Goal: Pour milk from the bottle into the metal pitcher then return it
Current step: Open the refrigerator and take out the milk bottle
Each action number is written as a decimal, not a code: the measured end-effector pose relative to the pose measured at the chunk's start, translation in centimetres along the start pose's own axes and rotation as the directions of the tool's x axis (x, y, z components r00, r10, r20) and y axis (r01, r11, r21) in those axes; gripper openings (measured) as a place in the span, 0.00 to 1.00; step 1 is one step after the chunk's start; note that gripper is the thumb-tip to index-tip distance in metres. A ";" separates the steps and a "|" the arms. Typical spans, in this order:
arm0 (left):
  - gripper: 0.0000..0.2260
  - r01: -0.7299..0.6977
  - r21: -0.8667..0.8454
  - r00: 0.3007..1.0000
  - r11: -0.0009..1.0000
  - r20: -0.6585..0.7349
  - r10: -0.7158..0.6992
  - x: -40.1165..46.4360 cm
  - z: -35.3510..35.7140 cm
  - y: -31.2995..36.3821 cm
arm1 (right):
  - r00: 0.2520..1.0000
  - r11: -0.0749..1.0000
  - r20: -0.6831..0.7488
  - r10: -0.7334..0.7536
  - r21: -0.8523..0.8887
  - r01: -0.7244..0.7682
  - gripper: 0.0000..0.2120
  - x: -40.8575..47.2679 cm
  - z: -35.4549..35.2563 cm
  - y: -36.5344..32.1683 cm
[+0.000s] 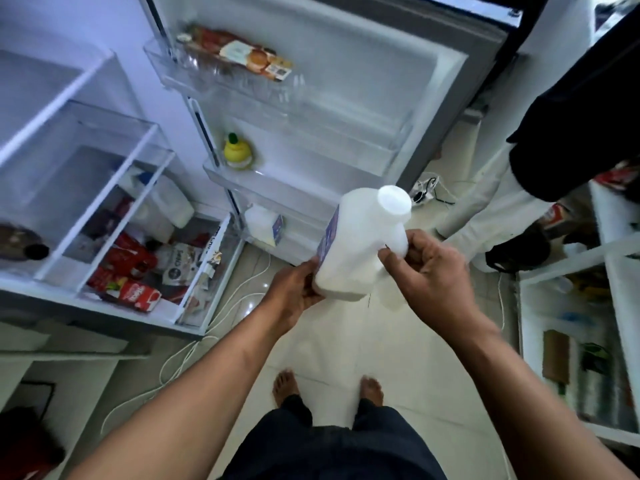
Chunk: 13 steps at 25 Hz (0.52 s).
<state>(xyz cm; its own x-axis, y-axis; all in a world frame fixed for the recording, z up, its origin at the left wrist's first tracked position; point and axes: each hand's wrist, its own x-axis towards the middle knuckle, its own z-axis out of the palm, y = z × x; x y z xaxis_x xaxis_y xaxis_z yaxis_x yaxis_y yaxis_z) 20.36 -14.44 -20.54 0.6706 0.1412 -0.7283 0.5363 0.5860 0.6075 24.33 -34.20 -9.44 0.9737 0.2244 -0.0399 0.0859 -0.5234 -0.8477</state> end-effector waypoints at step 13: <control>0.13 -0.057 0.047 0.998 0.997 0.003 0.057 -2.2 13.2 -3.0 | 0.999 0.905 0.038 -0.017 0.425 0.000 0.18 1.1 -10.2 2.6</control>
<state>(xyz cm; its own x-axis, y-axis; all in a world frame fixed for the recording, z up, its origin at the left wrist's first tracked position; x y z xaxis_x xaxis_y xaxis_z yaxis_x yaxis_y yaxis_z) 24.04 -27.04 -16.63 0.7014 0.1719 -0.6917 0.5208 0.5389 0.6621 27.76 -43.74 -6.29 0.9633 0.2645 -0.0451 -0.0123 -0.1246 -0.9921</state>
